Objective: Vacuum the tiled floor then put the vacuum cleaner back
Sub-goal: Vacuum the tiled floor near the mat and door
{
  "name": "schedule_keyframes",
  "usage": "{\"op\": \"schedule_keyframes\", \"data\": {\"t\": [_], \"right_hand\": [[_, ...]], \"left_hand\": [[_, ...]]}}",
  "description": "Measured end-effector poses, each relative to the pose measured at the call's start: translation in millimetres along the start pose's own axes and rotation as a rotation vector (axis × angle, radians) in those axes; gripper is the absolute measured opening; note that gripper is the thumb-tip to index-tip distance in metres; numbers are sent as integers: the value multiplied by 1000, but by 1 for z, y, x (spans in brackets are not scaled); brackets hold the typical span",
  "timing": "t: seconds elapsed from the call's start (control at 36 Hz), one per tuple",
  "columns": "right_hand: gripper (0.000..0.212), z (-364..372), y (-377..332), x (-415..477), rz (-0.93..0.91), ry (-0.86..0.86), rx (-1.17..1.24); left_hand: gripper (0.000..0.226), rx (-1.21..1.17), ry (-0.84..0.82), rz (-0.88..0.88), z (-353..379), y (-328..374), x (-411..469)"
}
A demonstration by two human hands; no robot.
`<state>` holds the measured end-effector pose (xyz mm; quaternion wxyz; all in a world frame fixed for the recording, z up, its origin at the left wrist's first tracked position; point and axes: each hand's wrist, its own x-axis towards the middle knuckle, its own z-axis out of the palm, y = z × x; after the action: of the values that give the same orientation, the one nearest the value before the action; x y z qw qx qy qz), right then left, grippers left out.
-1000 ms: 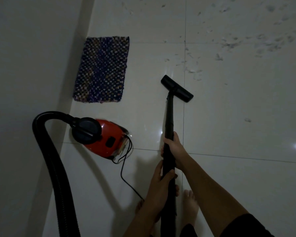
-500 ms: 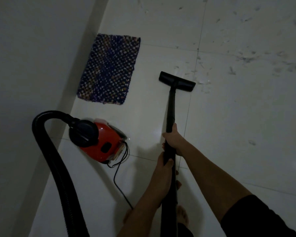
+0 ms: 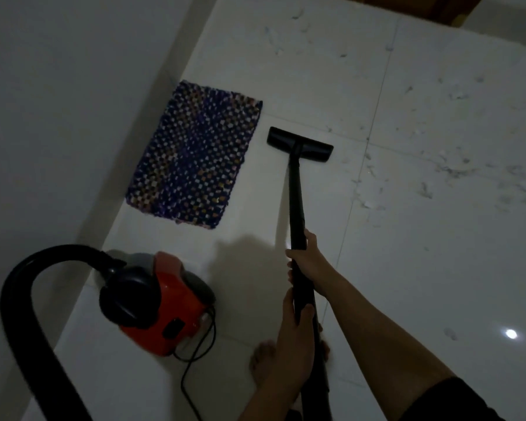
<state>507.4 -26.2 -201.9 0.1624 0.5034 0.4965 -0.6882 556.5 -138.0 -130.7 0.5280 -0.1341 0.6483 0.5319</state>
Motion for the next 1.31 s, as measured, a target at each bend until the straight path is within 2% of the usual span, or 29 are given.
{"op": "schedule_keyframes", "data": {"t": [0.25,0.47,0.72,0.81,0.92,1.08,1.19,1.25,1.31], "right_hand": [[67,4,-85,54,-27,34,-10],[69,-6,-185,119,-33,38,-94],[71,-6,-311,191,-40,-73,-199],[73,2,-342,210,-34,-90,-218],[71,24,-380,232,-63,-110,-259],[65,70,-419,264,-51,-110,-277],[61,91,-429,298,-89,-64,-314],[63,102,-437,305,-120,-44,-329],[56,109,-448,307,-134,-31,-334]], "left_hand": [[32,-55,-10,10,1,88,52],[44,-146,24,-27,15,196,115],[46,-213,141,-48,26,313,192],[46,-175,168,6,21,352,203],[45,-154,163,-17,1,399,215],[45,-282,167,-14,-44,460,230],[48,-184,190,-76,-62,459,265],[49,-210,181,-66,-74,461,274],[43,-210,181,-59,-84,462,283]]}}
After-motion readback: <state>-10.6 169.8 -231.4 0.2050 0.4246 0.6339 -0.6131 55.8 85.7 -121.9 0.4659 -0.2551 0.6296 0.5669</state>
